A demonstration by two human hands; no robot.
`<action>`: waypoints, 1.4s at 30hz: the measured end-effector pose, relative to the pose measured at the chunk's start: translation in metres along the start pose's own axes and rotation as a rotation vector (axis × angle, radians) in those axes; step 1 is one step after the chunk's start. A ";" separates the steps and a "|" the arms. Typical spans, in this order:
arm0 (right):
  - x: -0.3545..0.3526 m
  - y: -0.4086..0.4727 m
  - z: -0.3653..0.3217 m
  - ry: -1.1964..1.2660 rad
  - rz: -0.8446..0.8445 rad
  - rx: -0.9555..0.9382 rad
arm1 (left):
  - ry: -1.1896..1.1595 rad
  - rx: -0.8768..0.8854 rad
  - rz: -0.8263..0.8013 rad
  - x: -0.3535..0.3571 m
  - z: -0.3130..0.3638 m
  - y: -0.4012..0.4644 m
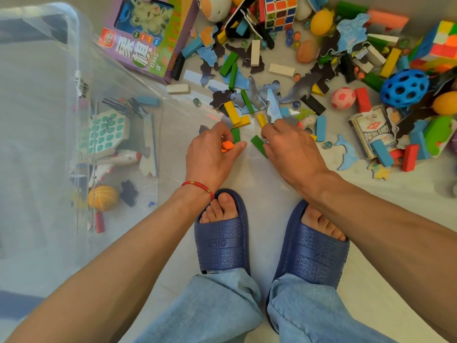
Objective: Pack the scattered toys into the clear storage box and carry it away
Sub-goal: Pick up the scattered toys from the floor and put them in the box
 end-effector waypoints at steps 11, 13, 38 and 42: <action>-0.018 0.002 0.017 0.147 -0.055 0.166 | -0.636 -0.330 0.053 -0.038 0.014 -0.076; -0.043 -0.006 0.025 0.554 -0.113 0.380 | -0.746 -0.310 0.086 -0.074 0.030 -0.091; -0.205 -0.001 -0.130 0.634 -0.506 0.194 | -1.002 -0.289 0.468 -0.244 -0.019 -0.162; -0.148 -0.006 -0.050 0.178 -0.395 0.138 | -0.758 -0.292 0.166 -0.144 -0.001 -0.105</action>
Point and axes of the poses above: each hand's wrist, its own y-axis towards the middle knuckle, its own x-axis out of the palm, z = x × y, the point moved 9 cm from there along y, towards the middle knuckle, and after that the axes turned 8 degrees about x, right-handed, at the moved point
